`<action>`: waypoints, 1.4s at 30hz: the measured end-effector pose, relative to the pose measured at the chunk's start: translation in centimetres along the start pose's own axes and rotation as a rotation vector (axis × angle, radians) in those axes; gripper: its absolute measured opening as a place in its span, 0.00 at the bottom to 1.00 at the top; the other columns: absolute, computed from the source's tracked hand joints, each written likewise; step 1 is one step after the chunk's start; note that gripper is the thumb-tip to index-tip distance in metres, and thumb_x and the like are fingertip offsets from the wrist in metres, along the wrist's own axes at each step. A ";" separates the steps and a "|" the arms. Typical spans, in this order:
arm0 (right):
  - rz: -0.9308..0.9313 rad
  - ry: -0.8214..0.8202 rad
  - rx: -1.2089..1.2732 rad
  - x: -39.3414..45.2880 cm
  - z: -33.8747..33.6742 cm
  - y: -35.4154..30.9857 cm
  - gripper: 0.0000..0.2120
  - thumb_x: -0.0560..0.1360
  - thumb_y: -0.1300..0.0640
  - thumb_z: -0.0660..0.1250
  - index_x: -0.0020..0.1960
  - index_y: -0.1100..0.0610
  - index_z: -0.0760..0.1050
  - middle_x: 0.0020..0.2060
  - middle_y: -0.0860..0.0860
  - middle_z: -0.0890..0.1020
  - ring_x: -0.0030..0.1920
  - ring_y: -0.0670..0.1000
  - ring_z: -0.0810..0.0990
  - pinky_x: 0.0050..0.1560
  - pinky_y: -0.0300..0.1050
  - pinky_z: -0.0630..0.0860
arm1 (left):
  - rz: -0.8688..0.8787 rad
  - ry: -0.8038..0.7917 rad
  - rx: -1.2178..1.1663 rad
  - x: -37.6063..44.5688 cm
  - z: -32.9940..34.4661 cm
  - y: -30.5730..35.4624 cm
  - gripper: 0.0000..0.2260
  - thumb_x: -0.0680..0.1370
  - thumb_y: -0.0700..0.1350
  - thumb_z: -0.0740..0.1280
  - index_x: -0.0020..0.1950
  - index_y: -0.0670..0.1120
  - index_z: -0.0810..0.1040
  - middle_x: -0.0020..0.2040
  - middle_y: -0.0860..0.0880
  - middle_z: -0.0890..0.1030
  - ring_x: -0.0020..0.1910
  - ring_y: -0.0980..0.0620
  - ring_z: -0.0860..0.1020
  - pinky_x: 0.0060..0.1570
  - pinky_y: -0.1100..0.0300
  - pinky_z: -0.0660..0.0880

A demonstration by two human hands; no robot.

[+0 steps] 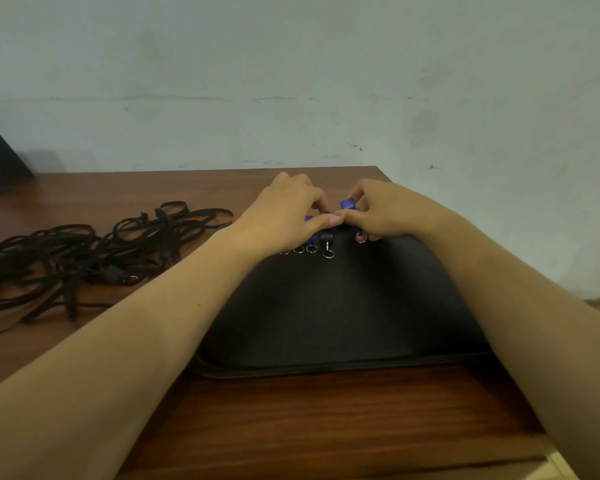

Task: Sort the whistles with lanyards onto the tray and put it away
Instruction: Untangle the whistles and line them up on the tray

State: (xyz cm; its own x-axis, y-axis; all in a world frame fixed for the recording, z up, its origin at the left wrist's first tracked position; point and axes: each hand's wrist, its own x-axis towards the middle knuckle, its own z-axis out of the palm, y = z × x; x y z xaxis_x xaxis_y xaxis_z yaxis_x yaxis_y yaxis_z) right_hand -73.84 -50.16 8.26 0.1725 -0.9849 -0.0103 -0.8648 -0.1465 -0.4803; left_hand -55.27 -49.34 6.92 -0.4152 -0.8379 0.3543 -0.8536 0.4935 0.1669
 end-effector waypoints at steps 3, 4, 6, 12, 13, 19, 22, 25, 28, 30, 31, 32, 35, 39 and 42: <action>0.003 -0.010 0.032 0.1 0.0 0.1 0.13 0.81 0.44 0.65 0.57 0.52 0.69 0.42 0.53 0.87 0.45 0.54 0.87 0.54 0.53 0.83 | -0.033 -0.045 0.088 0.1 0.4 0.1 0.18 0.80 0.64 0.61 0.59 0.55 0.81 0.60 0.50 0.75 0.62 0.46 0.68 0.59 0.49 0.68; 0.007 -0.016 0.046 0.1 0.0 0.1 0.13 0.81 0.44 0.65 0.57 0.52 0.69 0.43 0.54 0.87 0.46 0.54 0.87 0.54 0.52 0.83 | -0.045 -0.051 0.115 0.1 0.5 0.2 0.19 0.80 0.65 0.60 0.61 0.56 0.80 0.60 0.51 0.75 0.62 0.46 0.67 0.57 0.49 0.65; 0.013 -0.026 0.074 0.0 0.1 0.0 0.12 0.81 0.46 0.66 0.56 0.52 0.70 0.43 0.55 0.87 0.47 0.55 0.87 0.53 0.51 0.84 | -0.055 -0.047 0.156 0.0 0.5 0.4 0.21 0.81 0.66 0.56 0.64 0.58 0.78 0.61 0.51 0.75 0.63 0.46 0.67 0.55 0.48 0.62; 0.022 -0.044 0.068 -0.4 -0.1 -0.4 0.10 0.81 0.45 0.65 0.47 0.49 0.69 0.45 0.57 0.87 0.49 0.57 0.87 0.54 0.52 0.83 | -0.032 -0.114 0.207 -0.2 -0.8 0.6 0.21 0.79 0.64 0.61 0.70 0.60 0.72 0.68 0.52 0.71 0.68 0.47 0.63 0.58 0.46 0.60; 0.023 -0.045 0.073 -0.4 -0.2 -0.4 0.10 0.81 0.44 0.65 0.47 0.49 0.70 0.45 0.57 0.87 0.49 0.57 0.87 0.55 0.52 0.83 | -0.038 -0.127 0.200 -0.3 -0.9 0.5 0.21 0.79 0.64 0.62 0.70 0.60 0.73 0.68 0.52 0.71 0.69 0.47 0.63 0.59 0.46 0.60; 0.033 -0.013 0.004 -0.5 -0.4 -0.4 0.11 0.81 0.42 0.64 0.46 0.48 0.69 0.48 0.57 0.86 0.45 0.56 0.87 0.50 0.49 0.82 | -0.052 -0.179 0.175 -0.5 -0.6 0.3 0.22 0.77 0.67 0.62 0.69 0.61 0.73 0.67 0.52 0.71 0.67 0.46 0.63 0.54 0.48 0.59; 0.035 -0.016 -0.002 -0.5 -0.4 -0.4 0.11 0.81 0.42 0.64 0.49 0.50 0.72 0.48 0.57 0.86 0.49 0.58 0.87 0.50 0.48 0.82 | -0.059 -0.194 0.204 -0.3 -0.4 0.5 0.23 0.78 0.67 0.61 0.71 0.61 0.71 0.68 0.51 0.71 0.68 0.45 0.63 0.54 0.47 0.58; 0.034 -0.024 -0.009 -0.4 -0.3 -0.4 0.14 0.82 0.43 0.64 0.57 0.53 0.72 0.48 0.57 0.86 0.50 0.58 0.86 0.51 0.48 0.81 | -0.081 -0.202 0.225 -0.1 -0.3 0.8 0.23 0.79 0.65 0.61 0.72 0.59 0.70 0.70 0.50 0.71 0.70 0.45 0.63 0.58 0.45 0.60; 0.033 -0.031 0.020 -0.2 -0.2 -0.3 0.14 0.81 0.42 0.64 0.56 0.53 0.72 0.48 0.56 0.87 0.49 0.57 0.87 0.56 0.53 0.82 | -0.096 -0.205 0.220 0.0 0.0 0.9 0.23 0.80 0.64 0.61 0.73 0.58 0.70 0.70 0.50 0.71 0.70 0.45 0.63 0.62 0.43 0.61; 0.026 -0.032 0.022 -0.1 -0.2 -0.2 0.14 0.81 0.42 0.64 0.55 0.53 0.72 0.48 0.56 0.87 0.48 0.56 0.87 0.56 0.54 0.82 | -0.097 -0.197 0.208 0.1 0.0 0.7 0.23 0.81 0.63 0.61 0.74 0.58 0.69 0.70 0.50 0.71 0.70 0.45 0.64 0.62 0.43 0.61; 0.026 -0.030 0.022 0.0 -0.2 -0.1 0.14 0.81 0.42 0.64 0.56 0.53 0.72 0.48 0.56 0.87 0.48 0.56 0.87 0.56 0.53 0.83 | -0.096 -0.193 0.206 0.1 0.1 0.6 0.23 0.81 0.63 0.61 0.74 0.57 0.69 0.70 0.50 0.71 0.70 0.45 0.64 0.62 0.43 0.61; 0.027 -0.031 0.026 0.0 -0.2 -0.2 0.14 0.81 0.43 0.64 0.56 0.53 0.72 0.48 0.56 0.87 0.48 0.57 0.87 0.55 0.53 0.83 | -0.095 -0.191 0.202 0.1 0.1 0.6 0.23 0.81 0.63 0.60 0.74 0.57 0.69 0.70 0.50 0.71 0.70 0.45 0.64 0.63 0.42 0.61; 0.025 -0.030 0.059 -0.1 -0.1 -0.1 0.13 0.82 0.43 0.64 0.56 0.53 0.71 0.49 0.56 0.86 0.48 0.57 0.87 0.54 0.53 0.83 | -0.101 -0.194 0.182 0.0 0.2 0.5 0.23 0.82 0.63 0.58 0.74 0.57 0.68 0.71 0.50 0.71 0.71 0.45 0.63 0.63 0.41 0.61; 0.014 -0.004 0.149 -0.6 -0.4 -0.3 0.12 0.82 0.45 0.64 0.57 0.52 0.70 0.47 0.51 0.84 0.39 0.47 0.87 0.45 0.43 0.83 | -0.146 -0.101 0.126 -0.1 -2.3 0.1 0.19 0.82 0.62 0.55 0.70 0.60 0.72 0.70 0.52 0.72 0.72 0.44 0.63 0.64 0.40 0.61; 0.012 -0.009 0.237 -0.8 -0.5 -0.6 0.14 0.81 0.44 0.65 0.60 0.52 0.70 0.47 0.48 0.82 0.36 0.45 0.87 0.42 0.40 0.83 | -0.194 0.023 0.022 -0.2 -5.1 -1.7 0.15 0.82 0.60 0.58 0.63 0.59 0.79 0.62 0.55 0.78 0.67 0.46 0.70 0.68 0.40 0.65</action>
State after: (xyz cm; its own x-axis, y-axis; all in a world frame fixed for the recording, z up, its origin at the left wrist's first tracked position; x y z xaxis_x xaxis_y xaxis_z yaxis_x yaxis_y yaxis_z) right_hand -73.74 -49.38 8.99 0.1684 -0.9854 -0.0246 -0.7321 -0.1084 -0.6725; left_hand -52.14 -48.85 11.22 -0.2347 -0.9113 0.3383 -0.9238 0.3174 0.2142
